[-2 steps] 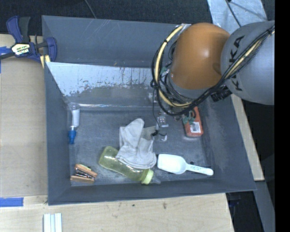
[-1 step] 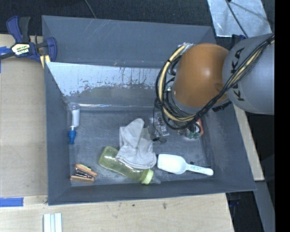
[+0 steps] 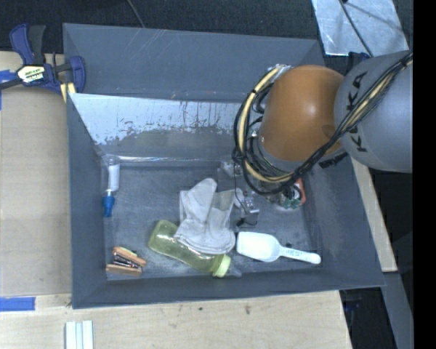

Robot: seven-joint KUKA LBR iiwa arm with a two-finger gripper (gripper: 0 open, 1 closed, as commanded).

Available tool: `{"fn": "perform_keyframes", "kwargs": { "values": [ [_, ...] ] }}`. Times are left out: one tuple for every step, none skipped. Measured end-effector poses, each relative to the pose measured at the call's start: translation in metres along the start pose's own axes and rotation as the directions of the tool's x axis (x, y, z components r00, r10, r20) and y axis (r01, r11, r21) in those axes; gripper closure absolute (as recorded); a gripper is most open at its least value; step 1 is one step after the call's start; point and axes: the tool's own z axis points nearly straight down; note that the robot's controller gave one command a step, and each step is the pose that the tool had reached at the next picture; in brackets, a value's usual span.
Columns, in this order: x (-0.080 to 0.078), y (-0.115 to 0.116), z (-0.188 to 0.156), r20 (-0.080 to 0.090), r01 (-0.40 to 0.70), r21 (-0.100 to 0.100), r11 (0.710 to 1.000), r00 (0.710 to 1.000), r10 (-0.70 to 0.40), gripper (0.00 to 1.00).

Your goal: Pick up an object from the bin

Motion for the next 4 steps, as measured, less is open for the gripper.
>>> {"fn": "perform_keyframes", "kwargs": {
  "values": [
    [0.000, 0.000, 0.000, 0.000, 0.000, 0.000, 1.000, 1.000, 0.000, 0.00],
    [-0.004, 0.000, 0.013, 0.003, 0.049, 0.002, 0.999, 0.999, -0.049, 0.00],
    [-0.016, -0.006, 0.042, 0.001, 0.088, 0.000, 0.996, 0.996, -0.088, 0.00],
    [-0.022, -0.008, 0.054, -0.002, 0.135, 0.000, 0.991, 0.991, -0.135, 0.00]
  ]
}}
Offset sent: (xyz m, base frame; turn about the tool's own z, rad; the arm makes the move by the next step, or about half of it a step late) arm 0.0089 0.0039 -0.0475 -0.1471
